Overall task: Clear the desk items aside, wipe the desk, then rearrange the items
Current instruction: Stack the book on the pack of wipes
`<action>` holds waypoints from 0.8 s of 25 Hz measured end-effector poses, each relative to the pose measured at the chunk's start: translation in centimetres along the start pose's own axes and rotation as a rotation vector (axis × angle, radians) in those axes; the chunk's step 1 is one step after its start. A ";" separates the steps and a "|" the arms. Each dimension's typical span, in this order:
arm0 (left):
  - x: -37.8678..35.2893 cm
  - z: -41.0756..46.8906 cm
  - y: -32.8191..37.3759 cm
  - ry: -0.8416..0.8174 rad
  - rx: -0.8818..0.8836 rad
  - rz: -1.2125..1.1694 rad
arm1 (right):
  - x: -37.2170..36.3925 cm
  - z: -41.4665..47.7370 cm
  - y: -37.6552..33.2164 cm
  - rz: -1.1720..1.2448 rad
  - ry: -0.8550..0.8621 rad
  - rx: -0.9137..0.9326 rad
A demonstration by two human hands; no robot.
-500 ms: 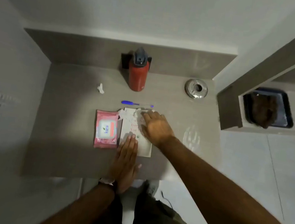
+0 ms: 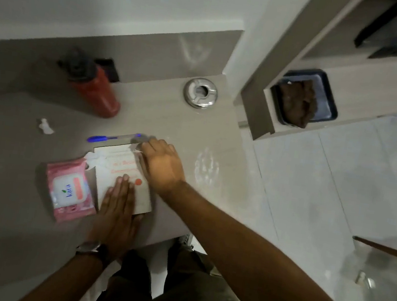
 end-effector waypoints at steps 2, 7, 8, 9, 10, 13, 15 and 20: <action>-0.1 0.0 0.1 -0.004 -0.029 0.041 | 5.9 -3.7 6.2 0.001 0.152 -0.144; -1.2 -0.3 -0.4 0.016 -0.075 0.078 | 18.0 -18.3 25.5 -0.115 0.344 -0.931; -1.5 -0.3 -0.6 0.024 -0.082 0.089 | 19.1 -20.7 28.1 -0.129 0.371 -1.061; -1.8 -0.4 -0.9 0.032 -0.090 0.111 | 19.2 -22.6 30.4 -0.123 0.359 -1.177; -2.2 -0.5 -1.2 0.033 -0.097 0.130 | 18.6 -24.2 32.3 -0.102 0.307 -1.285; -3.1 -0.5 -1.7 0.029 -0.131 0.153 | 15.1 -27.2 36.1 -0.059 0.006 -1.462; -3.6 -0.4 -2.6 0.044 -0.133 0.177 | 12.7 -27.8 37.1 -0.011 -0.154 -1.518; -6.3 -0.8 -5.8 -0.039 -0.075 0.191 | 8.0 -30.0 39.0 0.349 -0.056 -1.809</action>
Point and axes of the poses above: each hand's wrist, its own z-axis towards the middle knuckle, its own x-axis out of the back of the hand, y = z × x, the point moved 10 cm from there along z, towards the middle knuckle, and after that the axes turned 15 degrees about y, right-handed, at the moved point
